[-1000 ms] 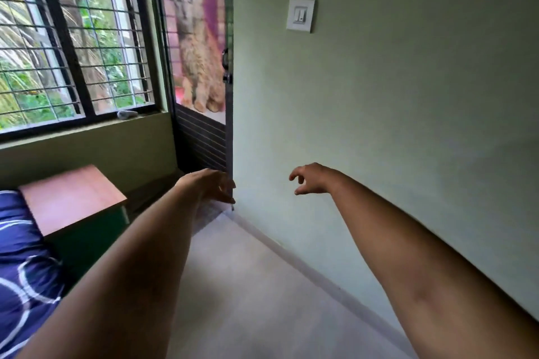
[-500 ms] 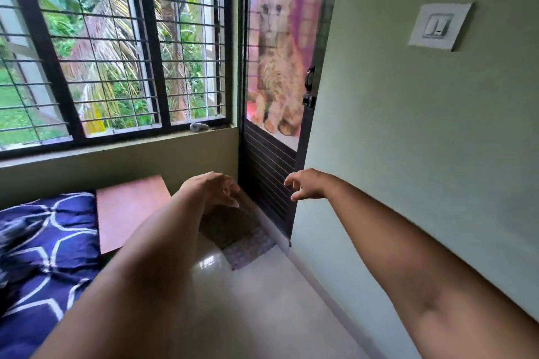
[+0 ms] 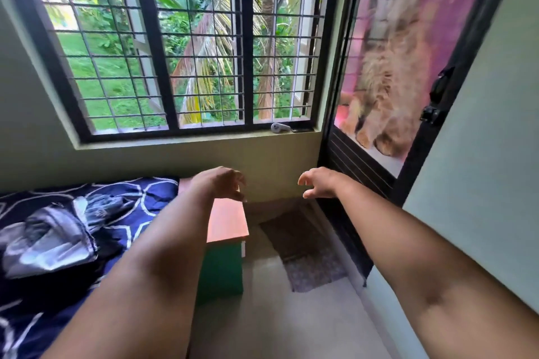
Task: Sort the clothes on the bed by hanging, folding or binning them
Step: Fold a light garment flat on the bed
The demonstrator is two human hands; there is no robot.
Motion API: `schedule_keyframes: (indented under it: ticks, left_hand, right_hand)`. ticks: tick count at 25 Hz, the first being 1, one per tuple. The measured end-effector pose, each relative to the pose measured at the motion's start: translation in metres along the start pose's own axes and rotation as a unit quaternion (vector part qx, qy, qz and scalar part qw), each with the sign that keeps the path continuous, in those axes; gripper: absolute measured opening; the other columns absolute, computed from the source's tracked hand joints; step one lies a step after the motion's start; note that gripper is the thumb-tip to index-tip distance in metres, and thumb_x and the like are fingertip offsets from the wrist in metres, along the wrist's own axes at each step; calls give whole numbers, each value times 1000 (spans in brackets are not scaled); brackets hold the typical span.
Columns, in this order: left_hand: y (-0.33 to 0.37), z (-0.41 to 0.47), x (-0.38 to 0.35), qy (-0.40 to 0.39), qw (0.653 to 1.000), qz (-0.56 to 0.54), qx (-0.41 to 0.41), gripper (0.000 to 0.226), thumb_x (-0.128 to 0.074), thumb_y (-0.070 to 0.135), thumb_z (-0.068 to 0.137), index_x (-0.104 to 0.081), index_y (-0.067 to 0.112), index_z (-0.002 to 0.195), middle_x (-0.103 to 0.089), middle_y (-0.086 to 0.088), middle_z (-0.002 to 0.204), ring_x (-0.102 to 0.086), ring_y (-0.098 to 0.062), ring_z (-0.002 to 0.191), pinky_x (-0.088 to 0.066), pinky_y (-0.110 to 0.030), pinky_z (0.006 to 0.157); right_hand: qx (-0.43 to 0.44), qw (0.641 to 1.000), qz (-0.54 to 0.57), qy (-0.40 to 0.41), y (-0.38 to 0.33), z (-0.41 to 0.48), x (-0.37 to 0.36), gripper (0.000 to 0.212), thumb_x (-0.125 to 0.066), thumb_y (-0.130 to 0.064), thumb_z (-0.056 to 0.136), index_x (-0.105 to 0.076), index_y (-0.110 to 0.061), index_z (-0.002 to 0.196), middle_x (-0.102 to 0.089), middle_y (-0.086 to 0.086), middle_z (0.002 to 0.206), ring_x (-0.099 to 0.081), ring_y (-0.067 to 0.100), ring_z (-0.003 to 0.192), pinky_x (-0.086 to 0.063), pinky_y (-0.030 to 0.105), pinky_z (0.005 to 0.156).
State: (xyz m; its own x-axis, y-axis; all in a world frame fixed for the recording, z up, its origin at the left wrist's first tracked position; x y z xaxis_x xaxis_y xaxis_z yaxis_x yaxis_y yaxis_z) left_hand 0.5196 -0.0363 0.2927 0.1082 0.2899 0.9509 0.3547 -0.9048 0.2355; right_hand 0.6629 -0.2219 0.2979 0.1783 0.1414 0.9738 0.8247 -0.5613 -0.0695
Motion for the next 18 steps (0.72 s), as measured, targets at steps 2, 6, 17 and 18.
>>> schedule_keyframes:
  ticks: [2,6,17,18]
  left_hand:
    - [-32,13,6,9,999,-16,42,52,-72,52,77,-58,32,123,-64,10,115,-58,-12,97,-42,-23,85]
    - [-91,28,21,27,990,-28,133,54,-73,48,78,-58,26,126,-65,5,116,-60,-15,106,-38,-19,87]
    - [-210,-37,8,61,930,-43,360,53,-73,44,78,-57,34,127,-62,8,123,-60,-16,109,-47,-26,92]
    - [-221,-52,7,70,919,-48,384,52,-72,45,78,-56,36,127,-62,9,122,-60,-15,109,-46,-25,90]
  right_hand:
    - [32,999,-1,-8,-11,50,5,46,-66,-32,87,-55,-20,129,-60,2,123,-56,21,114,-44,29,98]
    - [106,994,-12,-32,-43,147,20,44,-66,-29,88,-55,-16,129,-57,8,129,-55,25,117,-44,31,99]
    - [353,932,-54,-67,-202,279,14,40,-68,-27,85,-60,-11,121,-63,9,118,-58,28,110,-43,29,89]
    - [368,926,-53,-69,-222,282,12,36,-68,-25,84,-62,-9,116,-63,11,115,-59,28,109,-44,30,88]
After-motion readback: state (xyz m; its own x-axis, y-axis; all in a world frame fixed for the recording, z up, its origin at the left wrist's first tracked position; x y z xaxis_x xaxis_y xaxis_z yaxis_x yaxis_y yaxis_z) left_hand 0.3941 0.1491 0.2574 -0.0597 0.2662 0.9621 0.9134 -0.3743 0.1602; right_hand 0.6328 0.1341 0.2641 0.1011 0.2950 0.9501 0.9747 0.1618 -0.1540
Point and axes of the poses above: each hand's wrist, its own z-axis towards the middle knuckle, its own x-axis out of the back of the hand, y = z × x, the point moved 7 cm from there along z, towards the middle knuckle
